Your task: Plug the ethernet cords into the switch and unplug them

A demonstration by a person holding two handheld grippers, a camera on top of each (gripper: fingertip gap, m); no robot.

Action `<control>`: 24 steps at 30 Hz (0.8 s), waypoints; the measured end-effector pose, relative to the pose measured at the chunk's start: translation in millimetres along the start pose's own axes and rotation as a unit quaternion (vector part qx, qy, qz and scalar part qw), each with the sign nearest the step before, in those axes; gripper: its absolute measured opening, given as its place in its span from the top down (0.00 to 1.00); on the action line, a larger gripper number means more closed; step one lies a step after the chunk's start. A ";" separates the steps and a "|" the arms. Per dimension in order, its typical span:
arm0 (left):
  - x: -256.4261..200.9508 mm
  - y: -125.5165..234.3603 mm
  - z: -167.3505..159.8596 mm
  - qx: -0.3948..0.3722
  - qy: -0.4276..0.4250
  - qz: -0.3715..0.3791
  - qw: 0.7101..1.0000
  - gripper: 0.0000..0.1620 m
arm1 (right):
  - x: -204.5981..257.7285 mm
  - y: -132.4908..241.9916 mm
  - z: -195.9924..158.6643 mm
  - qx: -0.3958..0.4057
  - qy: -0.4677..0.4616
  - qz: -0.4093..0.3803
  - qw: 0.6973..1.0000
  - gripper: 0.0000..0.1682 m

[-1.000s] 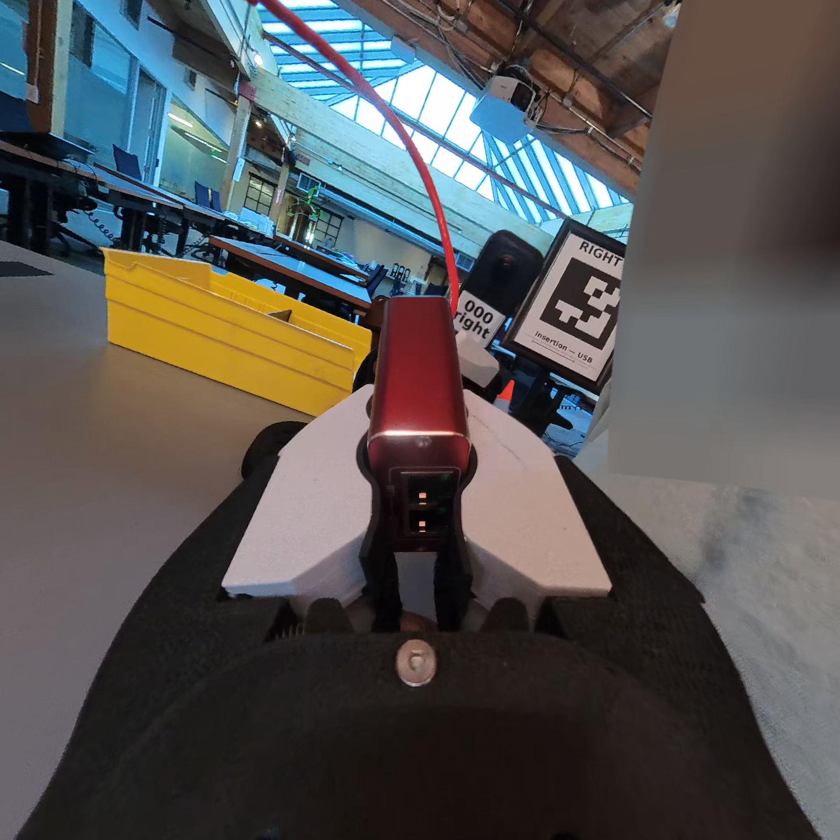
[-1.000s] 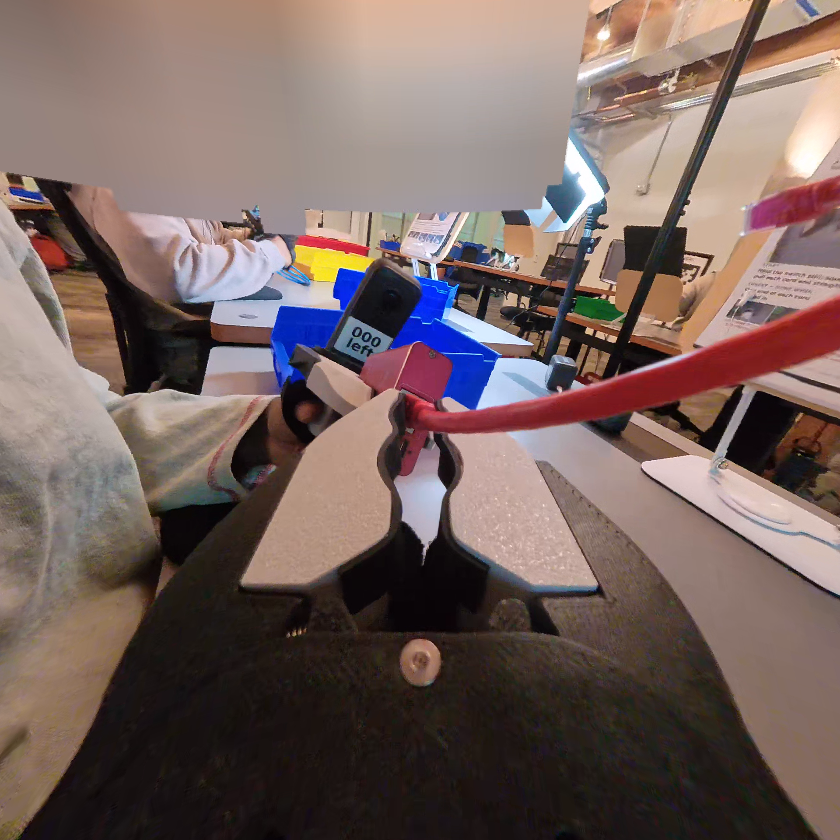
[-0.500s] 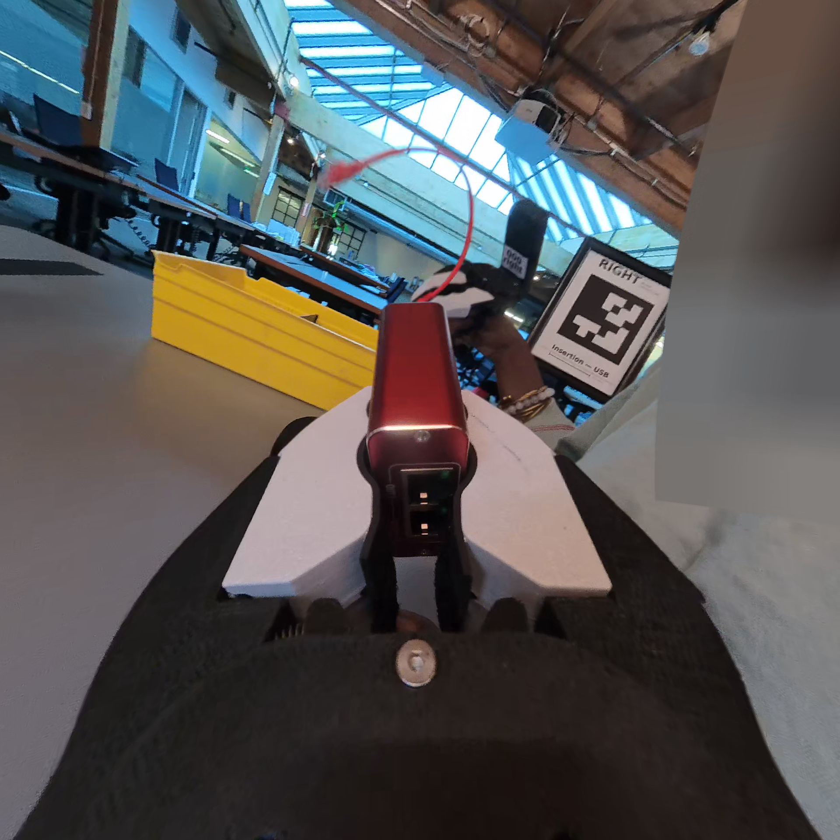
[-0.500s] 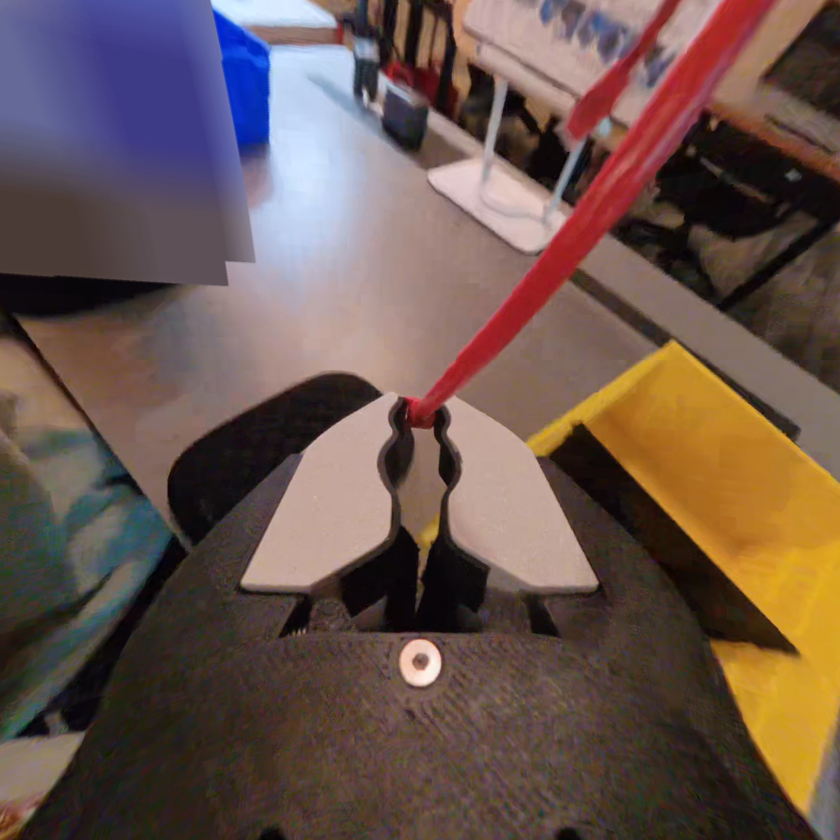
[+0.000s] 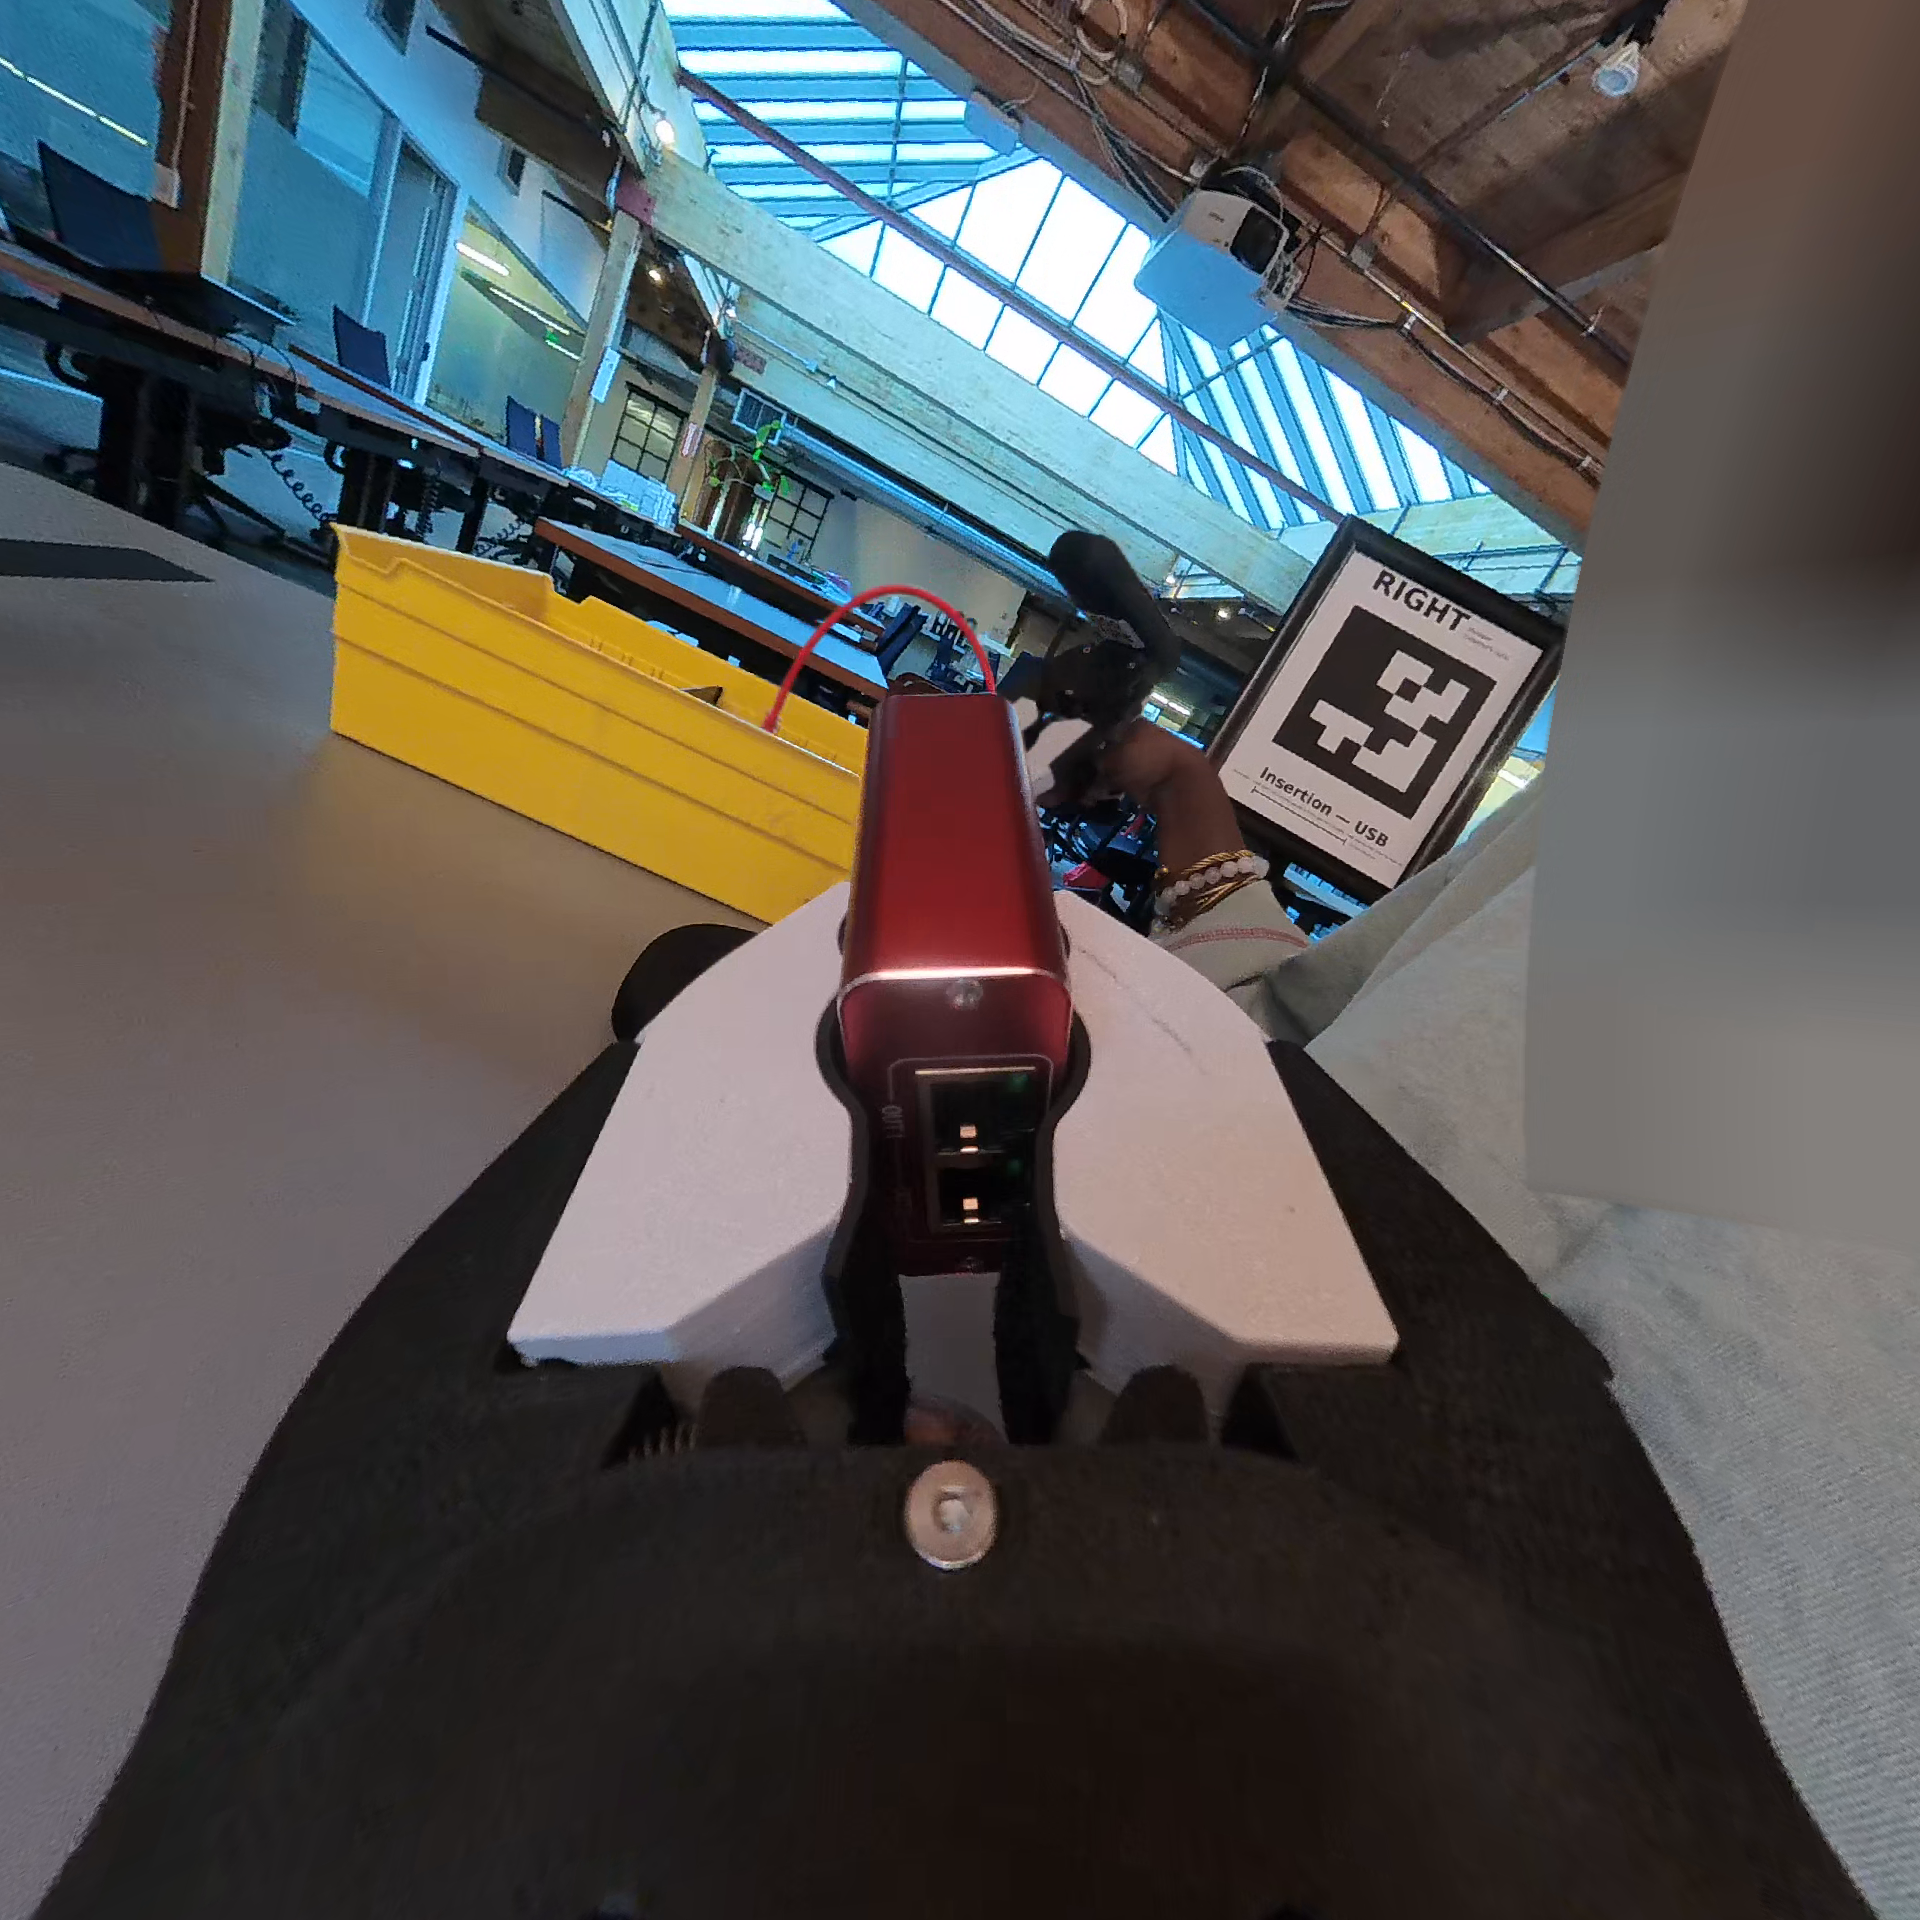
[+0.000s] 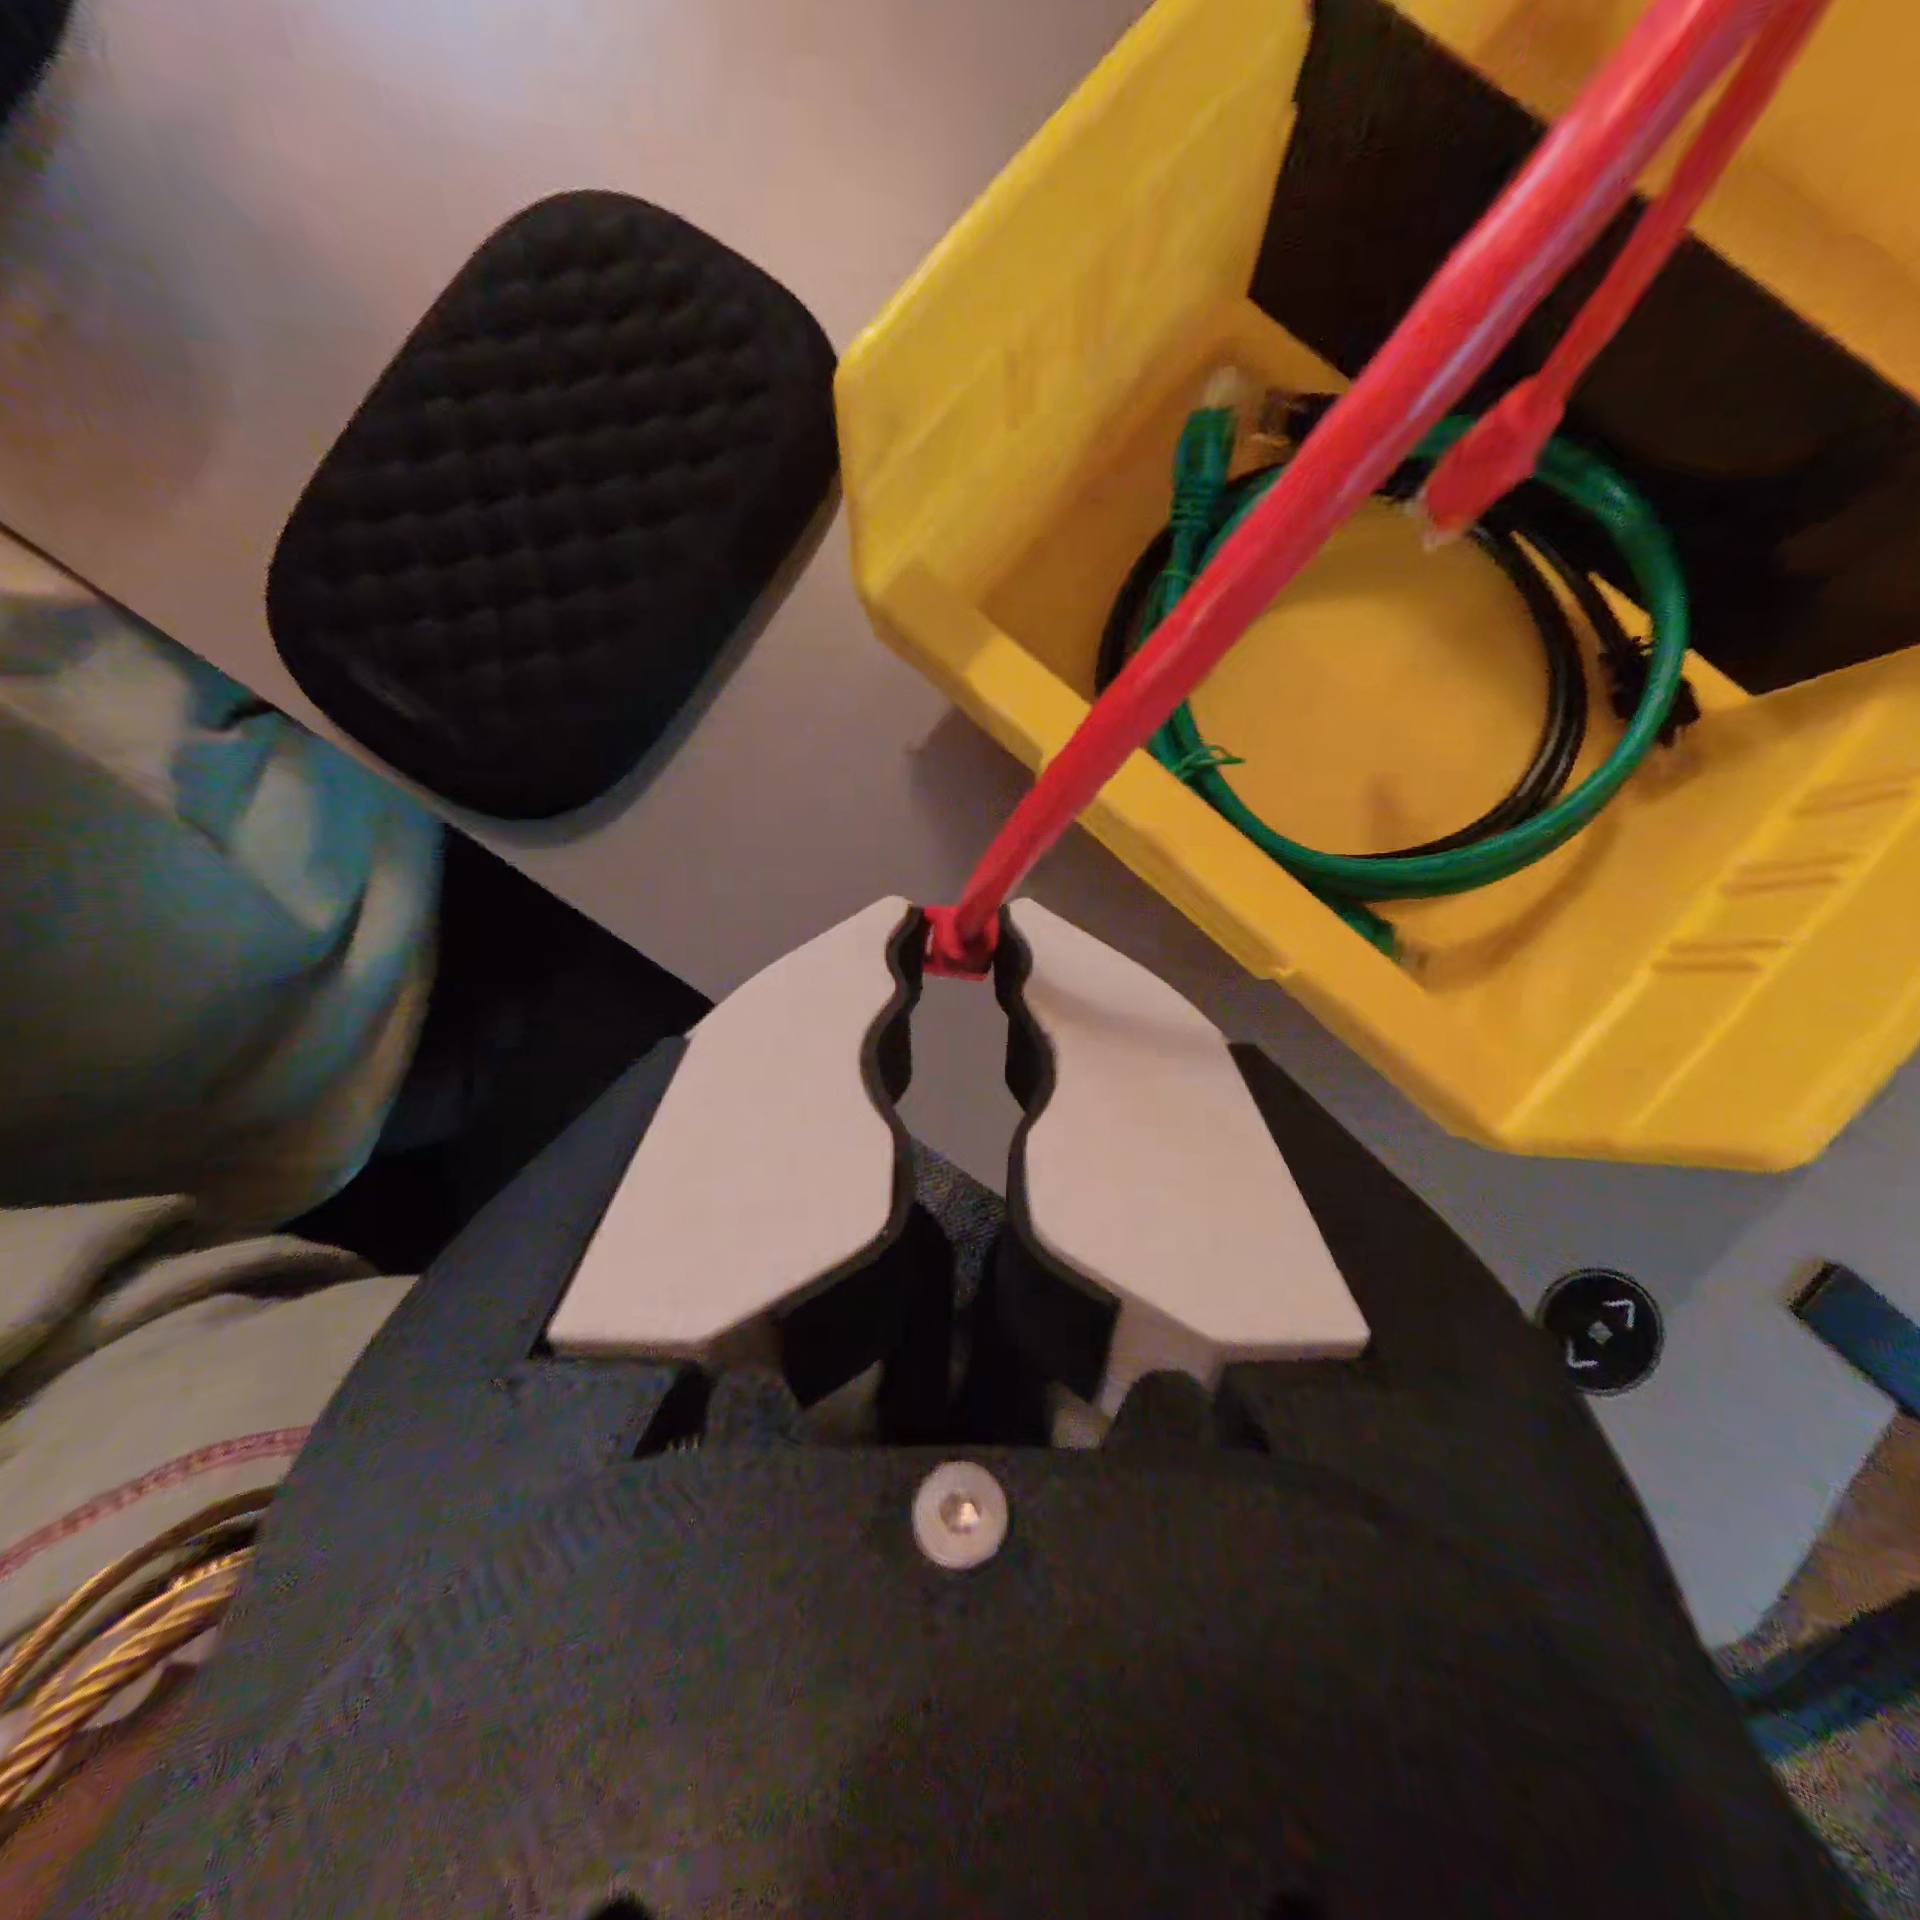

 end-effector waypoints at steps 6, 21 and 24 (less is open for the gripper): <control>-2.2 -1.9 -1.8 0.011 -0.005 -0.010 1.000 0.82 | 1.7 -0.2 6.6 0.028 0.005 0.118 0.993 0.92; -0.9 -0.5 -1.0 0.009 -0.003 -0.009 1.000 0.83 | -90.3 -25.4 17.5 0.043 -0.170 -0.055 0.983 0.83; -1.2 -1.1 -1.6 0.013 -0.004 -0.009 1.000 0.82 | -99.6 -28.9 16.4 0.026 -0.156 -0.129 0.979 0.77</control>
Point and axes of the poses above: each gripper's, where its closed fingertips meet, y back along the fingers, z out of its top, x = y × z across the jaws, the point moved 8 cm from there along y, back along the fingers, and after that the axes turned 2 degrees about z, right-handed, at the moved point
